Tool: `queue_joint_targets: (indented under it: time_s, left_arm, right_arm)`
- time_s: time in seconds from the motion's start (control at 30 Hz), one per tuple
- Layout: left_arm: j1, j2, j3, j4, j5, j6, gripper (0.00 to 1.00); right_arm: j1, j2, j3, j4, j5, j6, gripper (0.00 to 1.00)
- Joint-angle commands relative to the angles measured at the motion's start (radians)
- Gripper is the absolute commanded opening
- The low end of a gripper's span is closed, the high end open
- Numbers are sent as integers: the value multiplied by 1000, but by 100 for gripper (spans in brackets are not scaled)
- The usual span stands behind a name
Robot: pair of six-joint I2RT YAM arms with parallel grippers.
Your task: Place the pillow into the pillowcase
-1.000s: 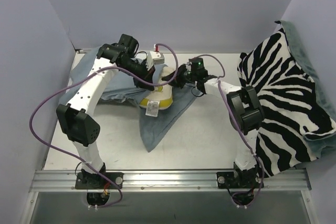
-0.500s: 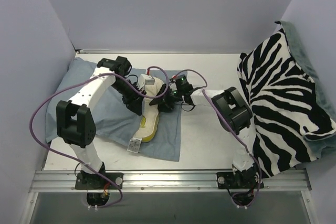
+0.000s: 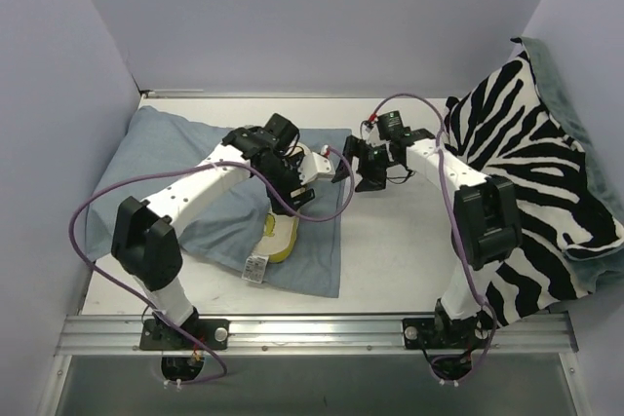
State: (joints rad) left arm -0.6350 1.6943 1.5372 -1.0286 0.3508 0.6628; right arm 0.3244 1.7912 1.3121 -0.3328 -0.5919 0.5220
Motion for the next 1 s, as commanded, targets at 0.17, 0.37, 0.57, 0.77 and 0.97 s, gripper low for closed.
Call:
queue_joint_targets:
  time_s: [0.17, 0.37, 0.57, 0.77, 0.97]
  left_arm:
    - [-12, 93, 3, 200, -93, -16, 80]
    - [-46, 99, -64, 226, -117, 81, 80]
    - [-43, 202, -144, 297, -381, 142, 69]
    - [138, 226, -140, 239, -512, 168, 56]
    - [212, 186, -144, 236, -590, 259, 56]
  right_arm:
    - [94, 250, 136, -184, 181, -57, 76]
    - [113, 416, 196, -150, 84, -4, 24]
    - [4, 277, 71, -149, -66, -57, 0]
    - [-238, 71, -28, -368, -63, -223, 0]
    - [-482, 56, 50, -573, 27, -461, 0]
